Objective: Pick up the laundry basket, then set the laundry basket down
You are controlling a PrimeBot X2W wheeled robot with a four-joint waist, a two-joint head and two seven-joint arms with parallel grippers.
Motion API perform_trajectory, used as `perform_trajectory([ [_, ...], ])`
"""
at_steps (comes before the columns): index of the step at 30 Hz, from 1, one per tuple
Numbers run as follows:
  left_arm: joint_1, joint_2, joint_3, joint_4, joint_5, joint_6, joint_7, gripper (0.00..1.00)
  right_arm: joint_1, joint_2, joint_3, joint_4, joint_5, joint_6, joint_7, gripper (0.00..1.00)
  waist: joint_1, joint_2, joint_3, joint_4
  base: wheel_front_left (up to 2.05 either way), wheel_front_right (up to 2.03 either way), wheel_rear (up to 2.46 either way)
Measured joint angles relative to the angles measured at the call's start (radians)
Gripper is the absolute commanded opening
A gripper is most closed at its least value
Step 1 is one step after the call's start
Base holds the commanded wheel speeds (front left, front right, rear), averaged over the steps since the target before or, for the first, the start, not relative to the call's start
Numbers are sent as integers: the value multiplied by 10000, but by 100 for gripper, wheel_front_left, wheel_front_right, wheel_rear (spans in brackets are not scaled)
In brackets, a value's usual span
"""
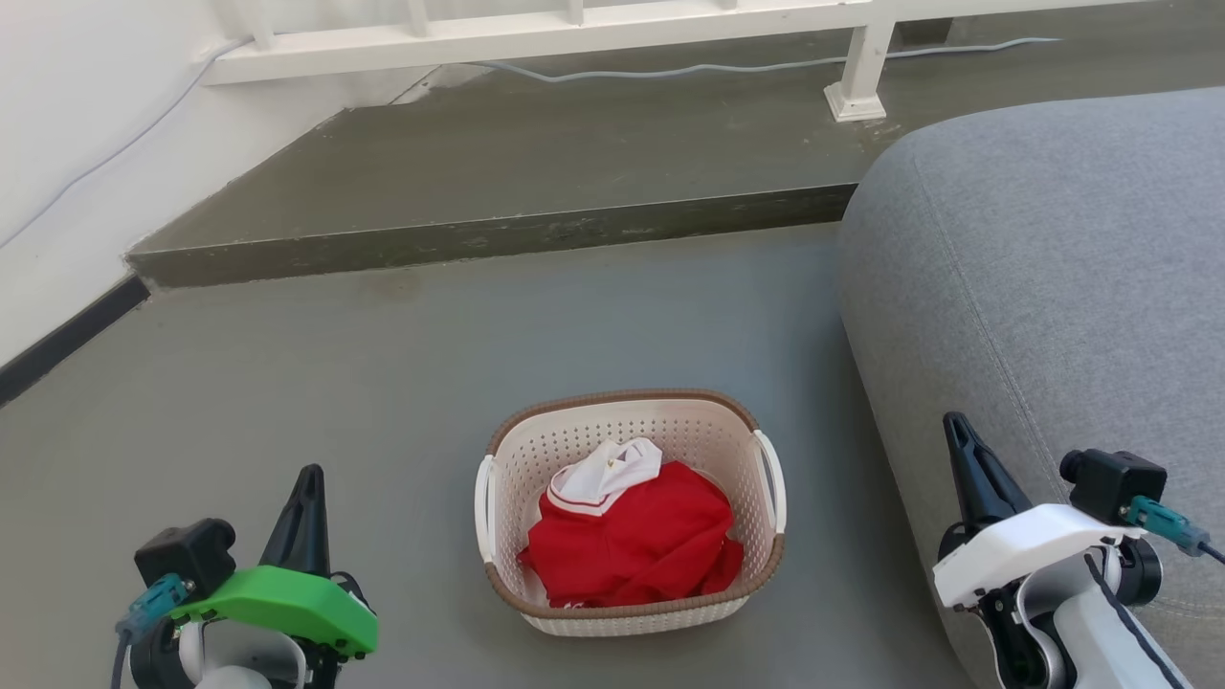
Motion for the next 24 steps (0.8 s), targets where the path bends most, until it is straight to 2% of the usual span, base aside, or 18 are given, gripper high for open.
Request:
perform_trajectory([
  [24,-4,-15,472,-58,-2980,-90,918,0,-15,297,-949,-102,3014,226,884,0,0,0,-104,137,0,0,0],
])
